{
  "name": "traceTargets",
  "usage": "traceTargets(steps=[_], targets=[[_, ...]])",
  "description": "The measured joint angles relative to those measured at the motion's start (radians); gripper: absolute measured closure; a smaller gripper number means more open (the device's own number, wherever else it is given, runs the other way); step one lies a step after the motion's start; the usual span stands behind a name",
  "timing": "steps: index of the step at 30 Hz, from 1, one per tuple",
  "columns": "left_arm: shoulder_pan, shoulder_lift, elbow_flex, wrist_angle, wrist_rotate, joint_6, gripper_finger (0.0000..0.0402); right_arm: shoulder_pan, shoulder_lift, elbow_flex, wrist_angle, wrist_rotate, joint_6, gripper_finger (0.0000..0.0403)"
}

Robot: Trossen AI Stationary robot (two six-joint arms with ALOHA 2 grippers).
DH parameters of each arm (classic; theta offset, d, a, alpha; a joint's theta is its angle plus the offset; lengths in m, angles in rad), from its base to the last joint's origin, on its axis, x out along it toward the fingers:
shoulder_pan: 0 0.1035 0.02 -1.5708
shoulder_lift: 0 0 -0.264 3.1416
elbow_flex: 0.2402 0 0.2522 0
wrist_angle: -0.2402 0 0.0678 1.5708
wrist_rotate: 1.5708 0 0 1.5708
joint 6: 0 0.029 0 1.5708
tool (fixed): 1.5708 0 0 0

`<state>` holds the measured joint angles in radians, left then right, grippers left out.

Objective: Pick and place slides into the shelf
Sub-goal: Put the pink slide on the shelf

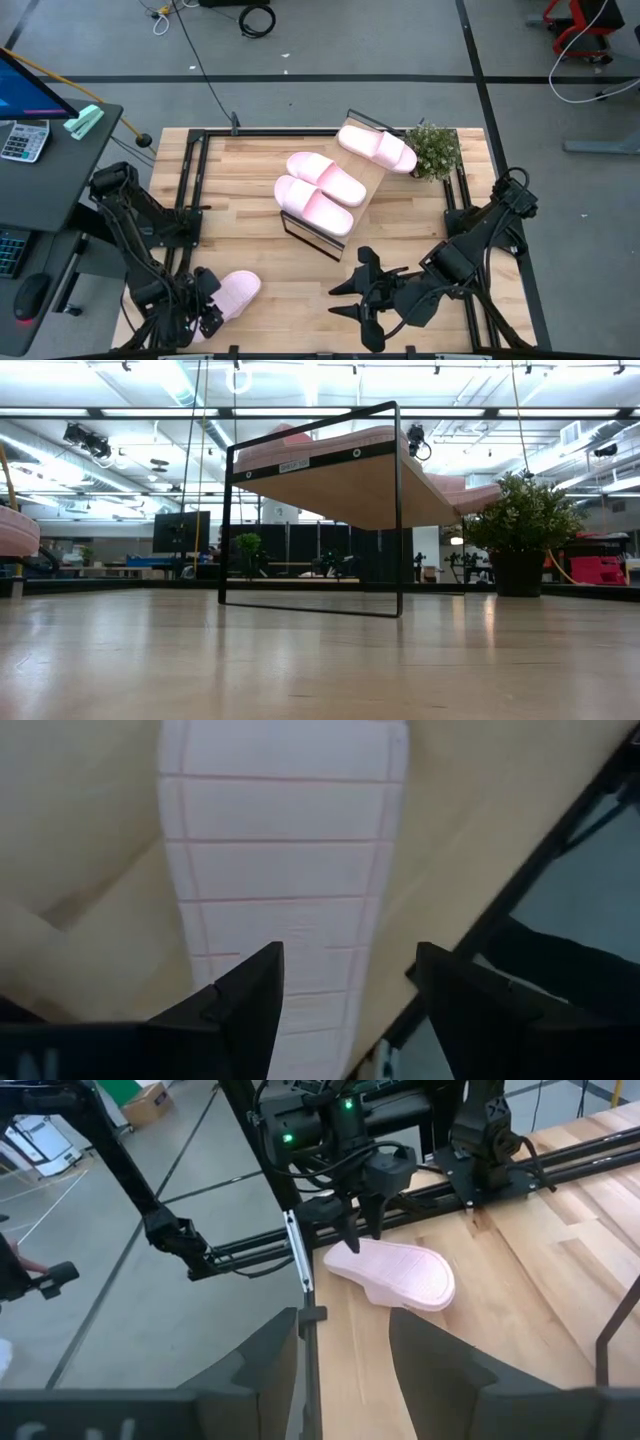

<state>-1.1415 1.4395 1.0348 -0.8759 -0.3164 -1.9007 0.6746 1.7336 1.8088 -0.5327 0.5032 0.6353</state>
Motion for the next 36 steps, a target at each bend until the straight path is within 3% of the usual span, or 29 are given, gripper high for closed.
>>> traceTargets(steps=[11,19,24,31,36], targets=[[0.000,-0.036,0.000,-0.114,-0.004,0.071,0.0170,-0.007,-0.005,0.000,0.000,-0.006,0.051,0.0238],[0.002,-0.137,0.000,-0.246,-0.101,0.089,0.0166,-0.057,-0.052,0.000,-0.004,-0.013,0.043,0.0238],[0.020,-0.191,0.000,-0.332,-0.109,0.121,0.0162,-0.102,-0.088,0.000,-0.042,-0.104,0.038,0.0238],[0.075,-0.252,0.000,-0.386,-0.100,0.231,0.0167,-0.130,-0.094,0.000,-0.098,-0.180,0.053,0.0238],[0.126,-0.292,-0.043,-0.377,0.001,0.312,0.0164,-0.132,-0.093,0.000,-0.097,-0.180,0.052,0.0238]])
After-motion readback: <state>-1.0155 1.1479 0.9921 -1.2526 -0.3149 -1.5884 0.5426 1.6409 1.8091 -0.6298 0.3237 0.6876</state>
